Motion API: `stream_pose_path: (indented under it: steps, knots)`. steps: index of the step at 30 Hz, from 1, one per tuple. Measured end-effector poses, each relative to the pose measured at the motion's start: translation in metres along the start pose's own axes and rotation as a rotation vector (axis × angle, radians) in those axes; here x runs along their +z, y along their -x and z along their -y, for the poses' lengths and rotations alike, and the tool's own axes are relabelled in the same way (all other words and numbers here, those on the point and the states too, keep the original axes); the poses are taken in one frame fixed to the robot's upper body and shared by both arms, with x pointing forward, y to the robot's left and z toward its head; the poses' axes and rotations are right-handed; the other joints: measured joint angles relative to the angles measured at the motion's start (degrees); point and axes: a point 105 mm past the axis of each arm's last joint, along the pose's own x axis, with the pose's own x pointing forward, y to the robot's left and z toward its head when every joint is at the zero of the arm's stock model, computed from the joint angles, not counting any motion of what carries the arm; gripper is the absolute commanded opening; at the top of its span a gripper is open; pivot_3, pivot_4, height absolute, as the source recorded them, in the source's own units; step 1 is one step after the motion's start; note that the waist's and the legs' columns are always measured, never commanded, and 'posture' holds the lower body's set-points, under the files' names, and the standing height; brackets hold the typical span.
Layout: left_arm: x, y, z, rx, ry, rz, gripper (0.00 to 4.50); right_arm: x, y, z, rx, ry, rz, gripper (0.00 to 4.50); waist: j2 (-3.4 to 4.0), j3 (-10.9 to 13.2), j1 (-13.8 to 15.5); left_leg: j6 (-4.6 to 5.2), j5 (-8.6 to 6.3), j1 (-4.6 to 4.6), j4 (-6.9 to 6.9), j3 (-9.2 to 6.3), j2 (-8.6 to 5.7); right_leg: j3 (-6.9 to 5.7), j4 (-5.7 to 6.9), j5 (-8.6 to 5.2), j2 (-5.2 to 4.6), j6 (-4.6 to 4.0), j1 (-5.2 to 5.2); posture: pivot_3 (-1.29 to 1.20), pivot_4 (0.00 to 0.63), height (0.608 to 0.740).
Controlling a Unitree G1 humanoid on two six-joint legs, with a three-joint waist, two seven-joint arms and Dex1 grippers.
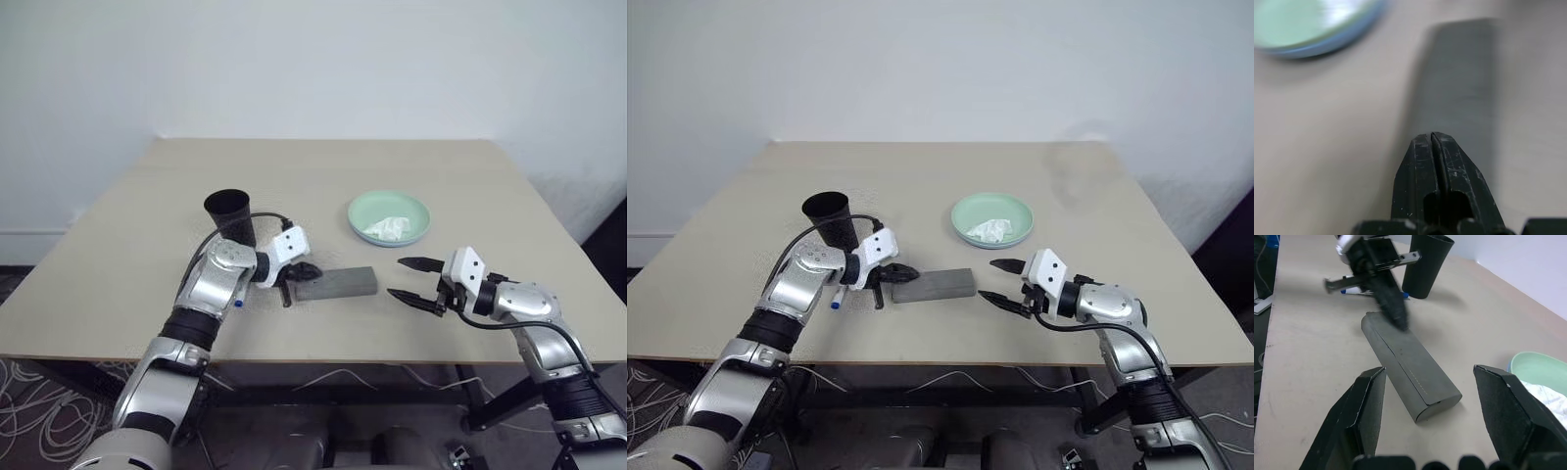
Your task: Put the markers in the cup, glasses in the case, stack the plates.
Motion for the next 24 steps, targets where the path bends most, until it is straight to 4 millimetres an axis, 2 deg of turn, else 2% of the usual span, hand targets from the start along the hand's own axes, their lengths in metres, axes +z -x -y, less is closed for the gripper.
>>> stream_pose_path:
  steps: [4, 8, 11, 15, 19, 24]
  knots:
    - [-0.004, 0.019, -0.023, 0.292, 0.11, 0.017, 0.02, -0.003, -0.003, -0.001, 0.014, -0.011, 0.001, 3.1, 0.02, 0.0, -0.1, 0.0, 0.0, 0.04, -0.07, 0.08, 0.0, 0.08, -0.04, 0.0, 0.0, 0.02, -0.02, 0.0, 0.0, 0.736]
    - [-0.032, 0.037, -0.02, 0.467, 0.288, -0.032, 0.02, -0.004, -0.005, -0.001, 0.024, -0.015, 0.003, 3.1, 0.01, 0.0, 0.0, 0.0, 0.0, 0.03, -0.1, 0.08, 0.0, 0.07, -0.04, 0.01, 0.02, 0.02, -0.04, 0.0, 0.0, 0.736]
    - [-0.045, 0.044, -0.013, 0.543, 0.401, -0.063, 0.6, -0.004, -0.007, -0.002, 0.035, -0.019, 0.011, 3.1, 0.01, 0.0, 0.4, 0.0, 0.0, 0.08, -0.05, 0.05, 0.0, -0.01, -0.03, 0.01, 0.0, 0.02, 0.07, 0.0, 0.0, 0.736]
    - [-0.054, 0.047, -0.007, 0.642, 0.503, -0.106, 1.94, -0.006, -0.013, -0.007, 0.055, -0.038, 0.023, 3.1, 0.01, 0.0, 0.4, 0.0, -0.01, 0.21, 0.0, 0.04, 0.0, -0.02, -0.03, -0.01, -0.03, -0.01, 0.43, 0.0, 0.0, 0.736]
    - [-0.06, 0.052, -0.011, 0.716, 0.529, -0.151, 3.28, -0.008, -0.014, -0.008, 0.059, -0.048, 0.024, 3.1, 0.01, 0.0, 0.3, -0.02, -0.02, 0.21, -0.02, 0.02, 0.0, -0.03, -0.02, -0.02, -0.02, -0.03, 0.41, 0.0, 0.0, 0.736]
    - [-0.052, 0.062, -0.034, 0.772, 0.493, -0.172, 3.28, -0.011, -0.015, -0.009, 0.06, -0.056, 0.021, 3.1, 0.02, 0.0, 0.3, -0.02, -0.01, 0.2, -0.06, 0.0, 0.0, -0.05, -0.04, -0.01, -0.01, -0.01, 0.36, 0.0, 0.0, 0.736]
